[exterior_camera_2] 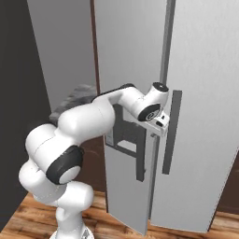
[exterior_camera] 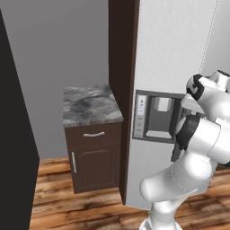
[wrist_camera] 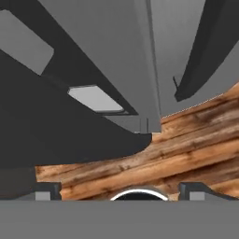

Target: Take the bottled waters from the counter and place them in the freezer to freeze. Close the freezer door after placing the bottles.

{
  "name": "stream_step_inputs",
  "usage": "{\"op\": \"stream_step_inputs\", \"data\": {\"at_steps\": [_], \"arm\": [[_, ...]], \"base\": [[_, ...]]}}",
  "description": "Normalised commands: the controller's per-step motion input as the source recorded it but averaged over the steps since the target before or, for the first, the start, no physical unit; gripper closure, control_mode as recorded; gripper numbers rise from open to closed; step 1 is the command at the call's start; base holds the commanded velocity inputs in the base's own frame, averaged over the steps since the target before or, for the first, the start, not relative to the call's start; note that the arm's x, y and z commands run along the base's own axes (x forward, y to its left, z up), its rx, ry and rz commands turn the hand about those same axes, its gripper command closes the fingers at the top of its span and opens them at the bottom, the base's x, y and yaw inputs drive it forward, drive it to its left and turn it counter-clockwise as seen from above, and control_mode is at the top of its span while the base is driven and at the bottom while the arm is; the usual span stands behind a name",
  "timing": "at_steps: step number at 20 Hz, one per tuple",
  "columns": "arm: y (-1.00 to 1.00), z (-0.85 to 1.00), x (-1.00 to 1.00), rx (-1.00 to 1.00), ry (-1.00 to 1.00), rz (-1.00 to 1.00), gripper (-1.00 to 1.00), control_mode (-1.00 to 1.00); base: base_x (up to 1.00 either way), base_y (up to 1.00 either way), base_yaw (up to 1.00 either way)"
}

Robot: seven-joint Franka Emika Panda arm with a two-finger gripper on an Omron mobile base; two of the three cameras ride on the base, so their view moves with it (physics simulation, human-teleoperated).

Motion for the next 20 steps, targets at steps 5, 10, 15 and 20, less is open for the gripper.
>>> {"op": "stream_step_inputs", "data": {"at_steps": [5,10,15,20], "arm": [[0.1,0.0,0.27,-0.14,-0.13,0.06,-1.0,-1.0],[0.07,0.0,0.2,-0.14,-0.24,0.04,-1.0,-1.0],[0.0,0.0,0.29,-0.08,-0.24,0.05,-1.0,-1.0],[0.0,0.0,0.41,-0.06,-0.23,0.04,-1.0,-1.0]], "base": [[0.0,0.0,0.0],[0.0,0.0,0.0],[0.0,0.0,0.0],[0.0,0.0,0.0]]}}
